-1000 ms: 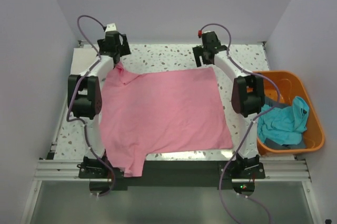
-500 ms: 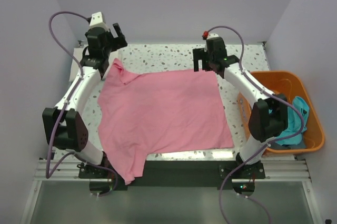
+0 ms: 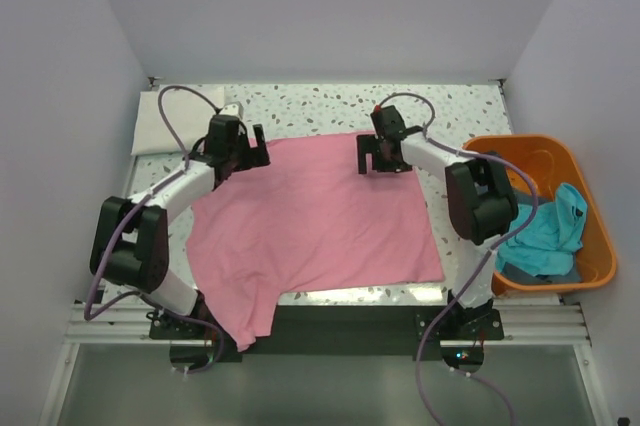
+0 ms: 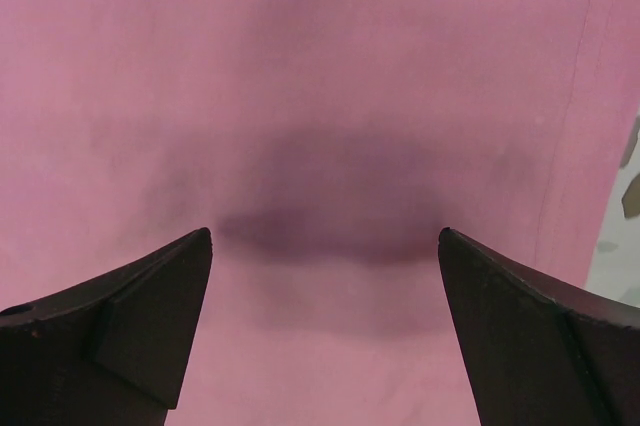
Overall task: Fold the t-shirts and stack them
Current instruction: Flatten the tshirt out
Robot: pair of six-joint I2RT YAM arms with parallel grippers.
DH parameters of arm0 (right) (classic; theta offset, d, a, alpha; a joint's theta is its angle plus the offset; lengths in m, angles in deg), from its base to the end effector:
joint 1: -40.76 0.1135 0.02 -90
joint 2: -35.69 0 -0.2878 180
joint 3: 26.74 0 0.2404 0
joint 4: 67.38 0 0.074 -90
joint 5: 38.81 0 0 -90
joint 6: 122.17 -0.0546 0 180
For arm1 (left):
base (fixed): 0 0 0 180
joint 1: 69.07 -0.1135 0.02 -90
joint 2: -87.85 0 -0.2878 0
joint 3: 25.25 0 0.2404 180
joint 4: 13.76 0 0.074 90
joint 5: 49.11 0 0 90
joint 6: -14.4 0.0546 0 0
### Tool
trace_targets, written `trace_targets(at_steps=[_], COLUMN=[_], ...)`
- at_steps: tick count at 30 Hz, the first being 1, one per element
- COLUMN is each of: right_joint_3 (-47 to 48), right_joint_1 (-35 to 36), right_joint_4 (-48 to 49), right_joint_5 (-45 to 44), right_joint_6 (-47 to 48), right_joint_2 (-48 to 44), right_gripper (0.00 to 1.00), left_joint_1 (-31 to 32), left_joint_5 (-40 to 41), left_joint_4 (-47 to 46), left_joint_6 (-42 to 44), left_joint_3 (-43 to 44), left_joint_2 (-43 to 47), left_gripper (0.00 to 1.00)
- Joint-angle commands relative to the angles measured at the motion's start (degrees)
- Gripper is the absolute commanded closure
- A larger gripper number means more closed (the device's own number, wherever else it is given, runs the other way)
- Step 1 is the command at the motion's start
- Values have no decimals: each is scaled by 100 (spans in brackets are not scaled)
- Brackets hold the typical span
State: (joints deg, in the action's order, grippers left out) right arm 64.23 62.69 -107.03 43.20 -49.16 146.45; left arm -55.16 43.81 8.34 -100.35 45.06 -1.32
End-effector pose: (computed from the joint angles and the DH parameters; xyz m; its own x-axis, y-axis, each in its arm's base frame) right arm 0.3863 0.1473 0.1909 -0.8528 -0.0314 -0.5212 -0.0576 0.9978 0.0341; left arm 0.3311 -0.0791 0.2393 -0.6627 -0.2666 -0.6998 -0.0823 0.9547 -0.2858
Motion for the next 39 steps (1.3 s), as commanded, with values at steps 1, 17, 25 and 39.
trace_targets(at_steps=[1,17,25,39], right_joint_3=[670,1771,2210,3309], right_joint_1=[-128,-1129,-1297,-1332], right_joint_4=[94,-759,-794,-1085], right_joint_5=[-247,-748,-810,-520], right_joint_6=[-94,-409,-349,-243], right_joint_2=[410,1624,1887,2468], right_gripper=[1,1,1,1], left_joint_1=[-55,-178,-178,-512], left_joint_5=[604,386,33,-265], left_joint_4=[-263,-553,-115,-876], left_joint_6=[-56,181,427,155], left_joint_3=[224,2322,4928,8546], left_joint_2=[-302,-2684,-4634,-7158], left_gripper=[0,0,0,0])
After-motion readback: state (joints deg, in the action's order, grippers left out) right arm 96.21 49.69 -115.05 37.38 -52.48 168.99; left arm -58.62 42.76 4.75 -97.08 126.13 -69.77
